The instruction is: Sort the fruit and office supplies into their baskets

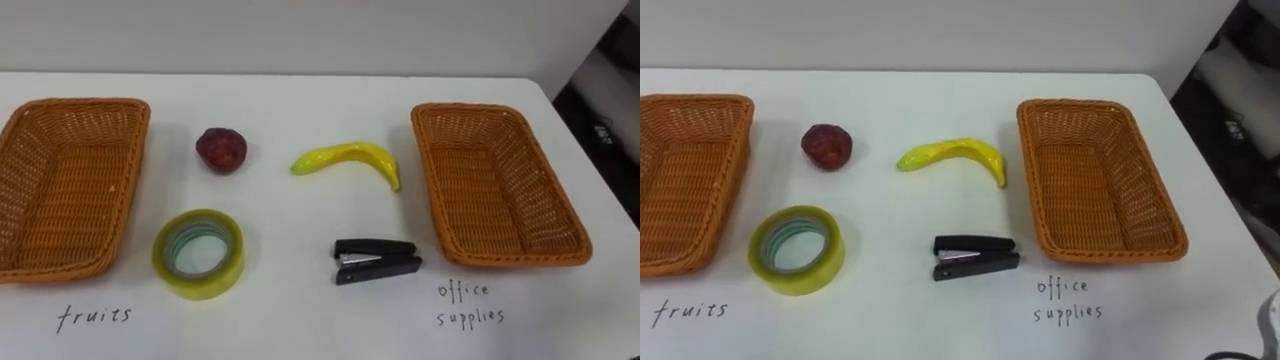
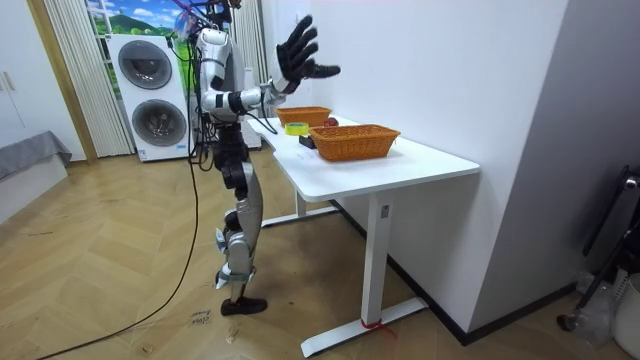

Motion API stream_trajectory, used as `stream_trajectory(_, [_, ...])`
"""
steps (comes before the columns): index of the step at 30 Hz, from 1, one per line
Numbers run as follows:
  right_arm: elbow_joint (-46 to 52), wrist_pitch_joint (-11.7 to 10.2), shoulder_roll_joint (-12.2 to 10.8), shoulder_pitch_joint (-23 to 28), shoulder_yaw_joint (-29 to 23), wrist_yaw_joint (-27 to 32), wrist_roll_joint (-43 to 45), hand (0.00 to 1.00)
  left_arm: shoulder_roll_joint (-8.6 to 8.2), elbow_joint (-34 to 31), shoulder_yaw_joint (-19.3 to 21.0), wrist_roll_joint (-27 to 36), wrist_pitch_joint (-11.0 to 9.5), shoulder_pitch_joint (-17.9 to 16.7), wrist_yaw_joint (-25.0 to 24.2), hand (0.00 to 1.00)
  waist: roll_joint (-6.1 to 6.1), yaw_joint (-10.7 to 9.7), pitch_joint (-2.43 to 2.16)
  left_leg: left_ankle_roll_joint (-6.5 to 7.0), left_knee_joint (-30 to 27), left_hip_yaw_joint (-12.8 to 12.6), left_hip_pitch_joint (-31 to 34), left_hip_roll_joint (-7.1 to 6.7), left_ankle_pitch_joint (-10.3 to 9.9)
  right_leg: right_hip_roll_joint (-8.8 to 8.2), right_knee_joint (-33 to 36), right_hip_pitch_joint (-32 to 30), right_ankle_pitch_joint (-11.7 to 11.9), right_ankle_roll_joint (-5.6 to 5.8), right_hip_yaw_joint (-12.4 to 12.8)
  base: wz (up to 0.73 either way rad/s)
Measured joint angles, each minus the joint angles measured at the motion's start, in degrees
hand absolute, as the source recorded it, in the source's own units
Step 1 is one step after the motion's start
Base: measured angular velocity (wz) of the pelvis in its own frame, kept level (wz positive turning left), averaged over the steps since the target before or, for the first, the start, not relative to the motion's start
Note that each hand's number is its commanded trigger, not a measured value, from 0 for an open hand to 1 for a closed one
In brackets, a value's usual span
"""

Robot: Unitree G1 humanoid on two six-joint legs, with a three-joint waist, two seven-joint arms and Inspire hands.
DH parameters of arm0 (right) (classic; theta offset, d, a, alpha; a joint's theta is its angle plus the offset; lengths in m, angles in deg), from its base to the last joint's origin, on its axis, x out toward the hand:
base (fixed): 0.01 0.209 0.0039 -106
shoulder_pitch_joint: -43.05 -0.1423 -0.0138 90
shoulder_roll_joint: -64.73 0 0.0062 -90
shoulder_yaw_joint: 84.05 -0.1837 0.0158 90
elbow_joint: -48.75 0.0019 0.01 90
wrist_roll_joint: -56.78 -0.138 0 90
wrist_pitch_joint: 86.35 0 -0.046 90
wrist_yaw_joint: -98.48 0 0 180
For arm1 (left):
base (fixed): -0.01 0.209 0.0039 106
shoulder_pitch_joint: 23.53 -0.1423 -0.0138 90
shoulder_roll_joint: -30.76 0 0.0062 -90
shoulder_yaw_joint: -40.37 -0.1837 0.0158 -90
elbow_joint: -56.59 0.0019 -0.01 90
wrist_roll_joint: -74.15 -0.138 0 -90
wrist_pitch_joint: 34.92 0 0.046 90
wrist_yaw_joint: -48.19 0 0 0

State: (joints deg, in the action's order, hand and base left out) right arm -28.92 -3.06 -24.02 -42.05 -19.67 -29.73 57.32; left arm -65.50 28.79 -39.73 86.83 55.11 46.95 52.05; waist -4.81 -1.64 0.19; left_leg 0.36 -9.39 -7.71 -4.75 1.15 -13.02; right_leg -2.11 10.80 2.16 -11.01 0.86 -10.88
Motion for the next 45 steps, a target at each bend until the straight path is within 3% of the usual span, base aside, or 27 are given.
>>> stream_trajectory(9, [0.1, 0.4, 1.5, -5.2, 2.4, -2.8, 0.2, 0.00, 0.07, 2.2, -0.1, 0.1, 0.4, 0.2, -0.5, 0.00, -0.68, 0.5, 0.19, -0.01, 0.0, 0.6, 0.2, 0.02, 0.0, 0.02, -0.1, 0.8, 0.0, -0.02, -0.6, 0.03])
stream_trajectory(16, [4.8, 0.6, 2.0, -6.3, 6.8, -5.4, 2.0, 0.00, 0.44, 4.9, -1.2, 0.0, 0.4, 1.9, -0.5, 0.00, -1.17, 1.2, -0.21, -0.02, -0.2, 1.2, 0.1, 0.02, 0.0, 0.02, 0.0, 1.1, 0.1, -0.08, -1.0, 0.02])
stream_trajectory(20, [6.0, 0.7, 2.7, -6.7, 7.0, -7.4, 2.3, 0.00, 0.45, 5.6, -1.3, 0.0, 0.8, 2.2, -0.3, 0.00, -1.44, 1.9, -0.15, -0.02, -0.2, 1.7, 0.2, -0.01, 0.0, -0.11, 0.1, 1.3, 0.1, -0.09, -1.7, 0.06])
stream_trajectory(27, [6.5, 0.8, 4.0, -9.5, 11.1, -13.9, 4.3, 0.00, 0.42, 5.0, -3.4, -1.2, 1.3, 2.4, -0.6, 0.00, 0.09, 2.1, 0.22, -0.05, -0.4, 2.2, 0.1, 0.06, 0.0, -0.12, 0.1, 1.8, 0.3, -0.25, -2.2, 0.04])
stream_trajectory(35, [6.5, 1.5, 4.5, -9.5, 13.7, -21.0, 4.8, 0.00, 0.43, 3.8, -3.4, -2.2, 1.3, 2.6, -1.9, 0.00, 1.46, 2.1, -0.08, -0.13, -0.4, 2.2, 0.0, 0.08, 0.1, -0.13, 0.6, 1.6, 0.3, -0.30, -2.2, 0.00])
stream_trajectory(45, [6.7, 2.7, 4.6, -9.5, 18.1, -30.2, 11.1, 0.00, 1.25, 3.7, -3.4, -2.3, 1.1, 5.0, -3.3, 0.00, -0.17, 2.8, -0.05, -0.14, -0.6, 2.1, -0.5, 0.07, 0.1, -0.19, 0.8, 2.0, 0.3, -0.31, -2.2, 0.00])
